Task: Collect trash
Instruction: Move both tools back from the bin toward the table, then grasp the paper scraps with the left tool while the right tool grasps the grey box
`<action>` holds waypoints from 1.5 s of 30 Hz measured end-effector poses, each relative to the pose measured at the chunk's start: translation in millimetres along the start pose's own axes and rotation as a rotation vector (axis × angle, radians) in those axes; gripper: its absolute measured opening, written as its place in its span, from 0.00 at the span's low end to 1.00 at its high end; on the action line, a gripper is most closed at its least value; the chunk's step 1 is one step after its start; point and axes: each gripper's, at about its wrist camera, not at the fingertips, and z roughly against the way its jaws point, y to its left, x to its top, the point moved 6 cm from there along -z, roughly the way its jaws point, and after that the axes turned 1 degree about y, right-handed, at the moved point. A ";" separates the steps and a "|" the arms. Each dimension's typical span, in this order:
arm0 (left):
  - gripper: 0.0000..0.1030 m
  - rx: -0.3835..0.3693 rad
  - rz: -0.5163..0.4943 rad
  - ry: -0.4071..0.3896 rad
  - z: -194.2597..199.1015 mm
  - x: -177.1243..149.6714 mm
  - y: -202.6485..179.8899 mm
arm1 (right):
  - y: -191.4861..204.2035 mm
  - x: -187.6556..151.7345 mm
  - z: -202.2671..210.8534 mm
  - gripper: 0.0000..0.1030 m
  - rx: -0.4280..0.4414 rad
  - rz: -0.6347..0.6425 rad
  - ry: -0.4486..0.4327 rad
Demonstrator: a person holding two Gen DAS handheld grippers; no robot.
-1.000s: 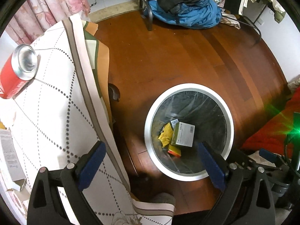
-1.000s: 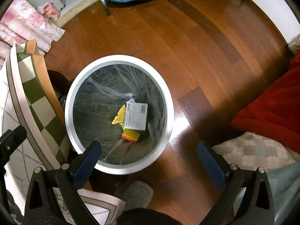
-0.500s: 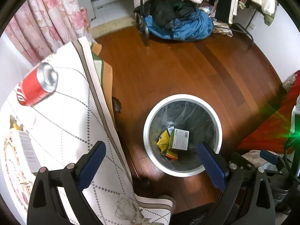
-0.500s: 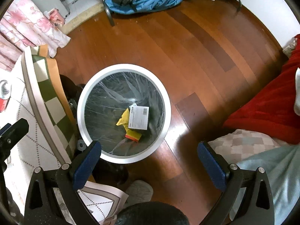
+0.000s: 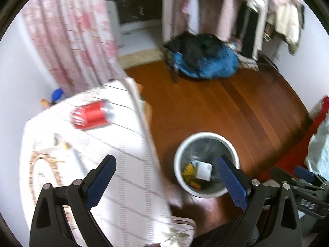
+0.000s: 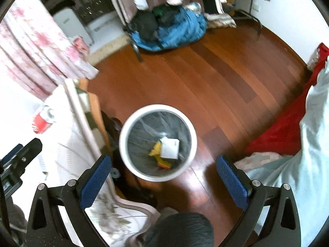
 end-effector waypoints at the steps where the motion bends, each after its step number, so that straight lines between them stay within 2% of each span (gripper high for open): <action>1: 0.97 0.011 0.022 -0.013 6.9 1.3 16.8 | 12.8 1.5 7.4 1.00 0.019 0.017 -0.010; 3: 0.97 0.051 0.063 -0.027 17.2 -1.4 52.8 | 44.1 1.1 16.9 1.00 0.059 0.065 -0.018; 6: 0.97 0.152 0.132 -0.035 26.7 -19.0 120.5 | 103.4 -9.3 17.2 1.00 0.127 0.153 -0.004; 9: 0.97 0.247 0.215 0.015 20.5 -52.6 187.3 | 163.2 -26.8 2.3 1.00 0.193 0.234 0.035; 10: 0.97 0.269 0.247 0.042 15.6 -66.6 208.7 | 194.2 -37.1 -9.5 1.00 0.226 0.271 0.062; 14: 0.97 0.336 0.369 0.151 -12.4 -121.3 286.1 | 275.9 -68.5 -52.8 0.81 0.280 0.371 0.151; 19: 0.97 0.329 0.445 0.233 -43.2 -162.3 331.9 | 359.0 -95.6 -105.8 0.77 0.268 0.475 0.219; 23: 0.97 0.307 0.454 0.275 -61.2 -173.9 344.0 | 399.3 -108.0 -142.3 0.77 0.209 0.523 0.265; 25: 0.97 0.284 0.460 0.278 -64.0 -177.3 344.7 | 406.5 -114.0 -159.7 0.60 0.172 0.536 0.287; 26: 0.97 0.274 0.463 0.276 -63.3 -178.1 344.4 | 407.1 -113.4 -165.0 0.45 0.157 0.540 0.287; 27: 0.97 0.255 0.464 0.270 -61.4 -176.1 341.8 | 405.4 -112.8 -167.5 0.43 0.164 0.541 0.283; 32: 0.97 0.159 0.455 0.238 -52.5 -162.5 311.8 | 364.7 -103.6 -149.2 0.42 0.155 0.474 0.241; 34: 0.97 0.085 0.472 0.227 -56.4 -153.0 295.6 | 341.2 -101.1 -142.7 0.42 0.132 0.449 0.233; 36: 0.97 0.013 0.480 0.236 -65.6 -140.6 276.3 | 318.6 -97.5 -140.2 0.42 0.115 0.410 0.228; 39: 0.96 -0.051 0.473 0.264 -83.8 -128.7 249.5 | 290.1 -93.9 -140.5 0.41 0.107 0.346 0.228; 42: 0.94 -0.037 0.431 0.282 -103.5 -121.0 231.4 | 274.6 -94.2 -143.2 0.41 0.108 0.314 0.237; 44: 0.74 -0.001 0.394 0.287 -112.0 -117.8 226.0 | 271.9 -95.0 -143.8 0.40 0.110 0.316 0.236; 45: 0.72 0.030 0.365 0.282 -114.0 -116.9 221.5 | 269.8 -95.8 -144.0 0.40 0.111 0.322 0.236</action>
